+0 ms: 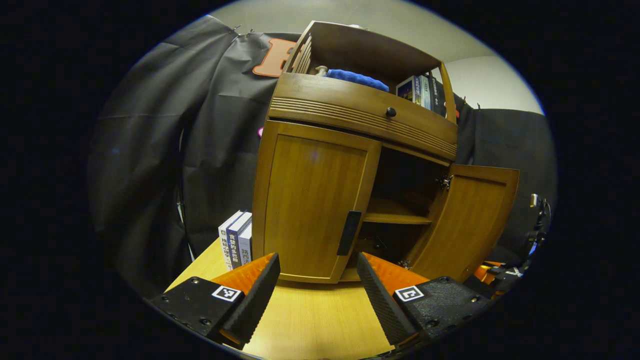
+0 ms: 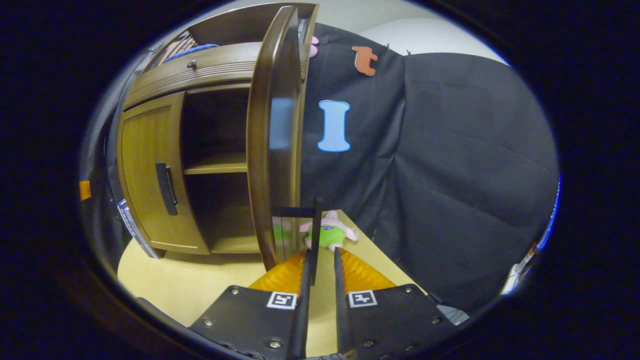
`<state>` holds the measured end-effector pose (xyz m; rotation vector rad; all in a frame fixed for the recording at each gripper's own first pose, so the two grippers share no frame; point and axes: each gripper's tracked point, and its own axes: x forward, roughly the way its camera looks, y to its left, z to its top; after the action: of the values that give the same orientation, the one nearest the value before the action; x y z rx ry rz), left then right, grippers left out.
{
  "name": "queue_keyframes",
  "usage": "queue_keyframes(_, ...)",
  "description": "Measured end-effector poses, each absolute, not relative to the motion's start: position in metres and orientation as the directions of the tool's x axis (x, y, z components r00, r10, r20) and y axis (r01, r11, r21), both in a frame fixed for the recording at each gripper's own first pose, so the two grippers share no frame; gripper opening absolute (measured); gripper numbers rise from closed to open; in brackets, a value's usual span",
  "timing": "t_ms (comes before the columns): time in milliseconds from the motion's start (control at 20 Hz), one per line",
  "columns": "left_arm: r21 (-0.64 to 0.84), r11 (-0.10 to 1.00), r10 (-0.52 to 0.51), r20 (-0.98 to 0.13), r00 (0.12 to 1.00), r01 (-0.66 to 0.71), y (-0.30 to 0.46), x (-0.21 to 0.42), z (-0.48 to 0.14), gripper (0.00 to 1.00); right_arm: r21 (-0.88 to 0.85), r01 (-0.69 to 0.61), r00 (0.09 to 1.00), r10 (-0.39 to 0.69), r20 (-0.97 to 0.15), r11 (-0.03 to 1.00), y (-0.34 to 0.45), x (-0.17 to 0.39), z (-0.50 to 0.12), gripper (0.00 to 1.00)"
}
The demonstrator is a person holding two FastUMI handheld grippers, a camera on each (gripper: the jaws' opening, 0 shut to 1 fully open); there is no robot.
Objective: Open the right door of the double-door shoe cabinet with the right hand, and open the left door with the left hand.
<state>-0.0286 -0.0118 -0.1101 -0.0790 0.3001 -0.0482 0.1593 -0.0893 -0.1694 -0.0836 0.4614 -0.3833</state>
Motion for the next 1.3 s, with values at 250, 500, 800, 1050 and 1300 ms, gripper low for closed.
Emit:
queue_keyframes(250, -0.092, 0.995, -0.062, -0.302, 0.951, 0.036, -0.013, -0.021, -0.115, 0.96, -0.161, 0.381, 0.811, -0.413, -0.414, 0.911, -0.108, 0.156, -0.168, 0.22)
queue_keyframes(500, -0.09, 0.995, -0.069, -0.307, 0.949, 0.044, -0.019, -0.007, -0.119, 0.96, -0.151, 0.427, 0.795, -0.45, -0.406, 0.891, -0.122, 0.152, -0.168, 0.22)
queue_keyframes(800, -0.093, 0.993, -0.105, -0.323, 0.941, 0.079, -0.04, 0.019, -0.129, 0.96, -0.154, 0.523, 0.751, -0.538, -0.382, 0.839, -0.153, 0.138, -0.164, 0.22)
queue_keyframes(1050, -0.106, 0.99, -0.125, -0.328, 0.937, 0.094, -0.056, 0.049, -0.137, 0.95, -0.128, 0.538, 0.756, -0.544, -0.363, 0.833, -0.157, 0.136, -0.155, 0.22)
queue_keyframes(1300, -0.101, 0.99, -0.129, -0.344, 0.93, 0.1, -0.065, 0.083, -0.153, 0.95, -0.124, 0.58, 0.736, -0.583, -0.345, 0.805, -0.17, 0.114, -0.14, 0.22)
